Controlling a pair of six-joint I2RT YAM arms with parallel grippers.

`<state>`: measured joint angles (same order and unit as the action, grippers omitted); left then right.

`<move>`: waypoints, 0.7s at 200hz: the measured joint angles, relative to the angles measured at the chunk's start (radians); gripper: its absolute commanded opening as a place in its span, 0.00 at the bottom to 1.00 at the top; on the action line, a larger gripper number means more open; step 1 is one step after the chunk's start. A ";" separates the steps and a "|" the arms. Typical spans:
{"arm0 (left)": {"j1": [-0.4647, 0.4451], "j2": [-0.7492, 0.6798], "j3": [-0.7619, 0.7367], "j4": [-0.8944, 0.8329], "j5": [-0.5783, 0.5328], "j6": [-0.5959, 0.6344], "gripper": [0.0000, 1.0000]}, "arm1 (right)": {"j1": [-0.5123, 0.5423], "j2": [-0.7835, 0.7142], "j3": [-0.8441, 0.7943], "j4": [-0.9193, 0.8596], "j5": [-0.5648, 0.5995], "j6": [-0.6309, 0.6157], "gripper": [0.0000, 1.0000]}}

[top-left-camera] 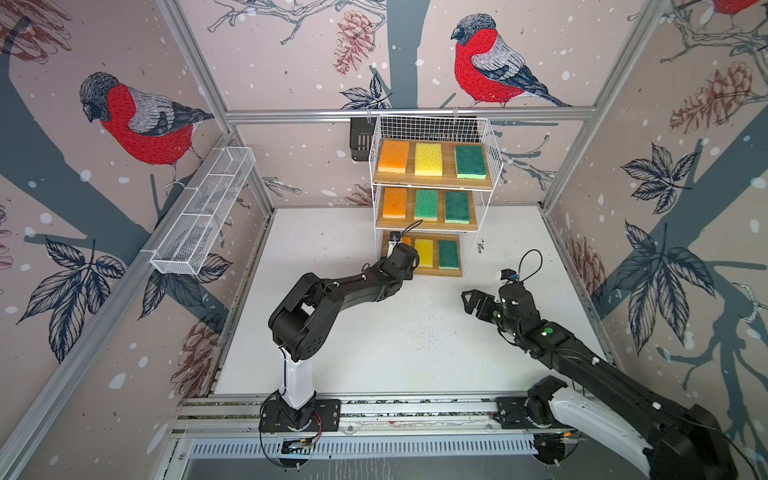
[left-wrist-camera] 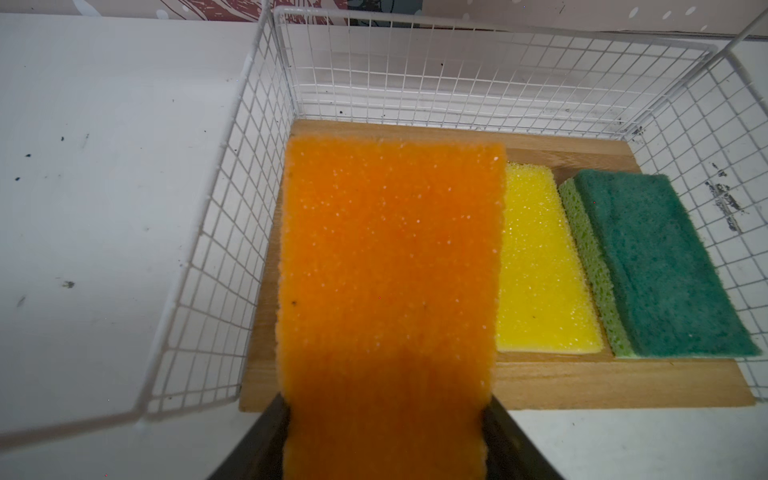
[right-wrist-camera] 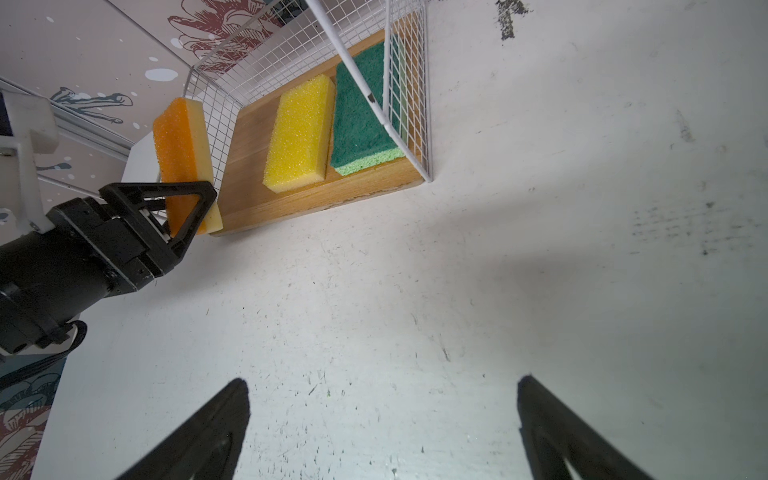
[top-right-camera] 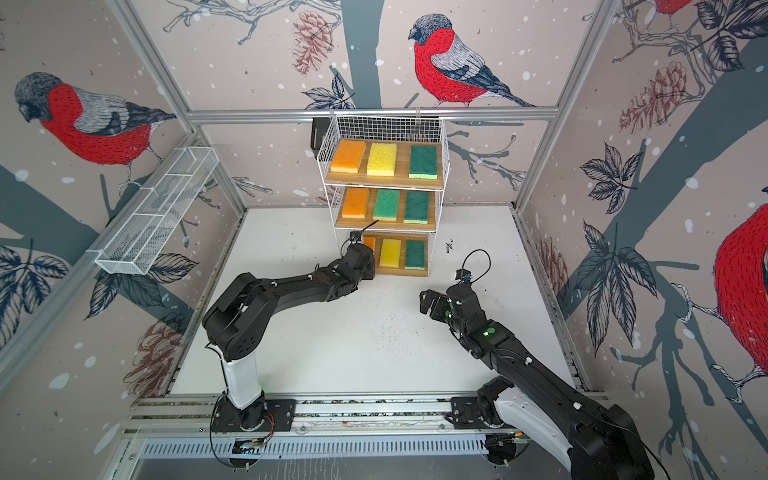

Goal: Place and organize the cleaning sponges onto the shelf

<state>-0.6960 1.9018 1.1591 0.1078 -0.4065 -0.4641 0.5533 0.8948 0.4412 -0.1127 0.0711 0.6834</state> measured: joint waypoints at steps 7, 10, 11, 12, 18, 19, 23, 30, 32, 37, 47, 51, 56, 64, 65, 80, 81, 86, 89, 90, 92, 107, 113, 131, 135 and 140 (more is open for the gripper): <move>0.000 0.005 0.005 0.000 -0.007 0.000 0.60 | 0.000 0.002 0.001 0.000 0.000 0.000 1.00; 0.000 0.007 0.007 0.000 -0.010 0.000 0.60 | 0.000 0.002 0.002 0.000 0.000 0.000 1.00; 0.000 0.007 0.007 0.000 -0.010 0.000 0.60 | 0.000 0.002 0.002 0.000 0.000 0.000 1.00; 0.000 0.008 0.008 0.000 -0.012 0.000 0.60 | 0.000 0.003 0.002 0.000 0.000 0.000 1.00; 0.000 0.011 0.010 0.000 -0.015 0.000 0.60 | 0.000 0.004 0.003 0.000 0.000 0.000 1.00; 0.000 0.012 0.011 0.000 -0.016 0.000 0.60 | 0.000 0.004 0.003 0.000 0.000 0.000 1.00; 0.000 0.014 0.012 0.001 -0.017 0.000 0.60 | 0.000 0.006 0.004 0.003 0.000 0.000 1.00; 0.001 0.019 0.014 0.003 -0.020 0.000 0.60 | 0.000 0.010 0.005 0.005 0.000 0.000 1.00; 0.001 0.020 0.015 0.005 -0.020 0.000 0.60 | 0.000 0.010 0.005 0.005 0.000 0.000 1.00; 0.002 0.024 0.016 0.007 -0.021 0.000 0.60 | 0.000 0.013 0.005 0.006 0.000 0.000 1.00; 0.003 0.030 0.019 0.009 -0.021 0.000 0.60 | 0.000 0.019 0.006 0.006 0.000 0.000 1.00; 0.005 0.033 0.020 0.011 -0.022 0.000 0.61 | 0.000 0.021 0.006 0.006 0.000 0.000 1.00; 0.006 0.037 0.021 0.015 -0.022 0.000 0.61 | 0.000 0.025 0.006 0.006 0.000 0.000 1.00; 0.009 0.043 0.024 0.016 -0.022 0.001 0.61 | 0.000 0.031 0.008 0.006 0.000 0.000 1.00; 0.010 0.044 0.025 0.016 -0.022 0.001 0.61 | 0.000 0.031 0.008 0.006 0.000 0.000 1.00; 0.014 0.055 0.031 0.016 -0.022 0.005 0.61 | 0.000 0.045 0.014 0.007 -0.003 0.000 1.00; 0.015 0.055 0.031 0.016 -0.022 0.005 0.61 | 0.000 0.046 0.014 0.007 -0.003 0.000 1.00; 0.017 0.058 0.032 0.019 -0.023 0.010 0.61 | 0.000 0.051 0.018 0.007 -0.004 0.000 1.00; 0.018 0.059 0.033 0.019 -0.023 0.010 0.60 | 0.000 0.054 0.020 0.007 -0.004 0.000 1.00; 0.018 0.060 0.033 0.019 -0.023 0.011 0.61 | 0.000 0.055 0.021 0.007 -0.004 0.000 1.00; 0.019 0.060 0.033 0.019 -0.023 0.012 0.61 | 0.000 0.057 0.023 0.006 -0.004 0.000 1.00; 0.024 0.066 0.035 0.023 -0.023 0.020 0.61 | 0.000 0.074 0.036 0.006 -0.010 0.000 1.00; 0.025 0.068 0.035 0.024 -0.023 0.019 0.60 | 0.000 0.081 0.041 0.006 -0.013 -0.001 1.00; 0.029 0.076 0.039 0.029 -0.024 0.027 0.61 | 0.000 0.102 0.053 0.006 -0.016 -0.001 1.00; 0.031 0.077 0.042 0.029 -0.024 0.029 0.61 | 0.000 0.106 0.055 0.006 -0.016 -0.001 1.00; 0.032 0.080 0.046 0.029 -0.024 0.032 0.61 | 0.000 0.111 0.057 0.006 -0.019 -0.002 0.99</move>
<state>-0.6643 1.9820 1.2049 0.1371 -0.4301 -0.4320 0.5533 1.0054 0.4984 -0.1062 0.0525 0.6819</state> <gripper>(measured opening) 0.608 0.999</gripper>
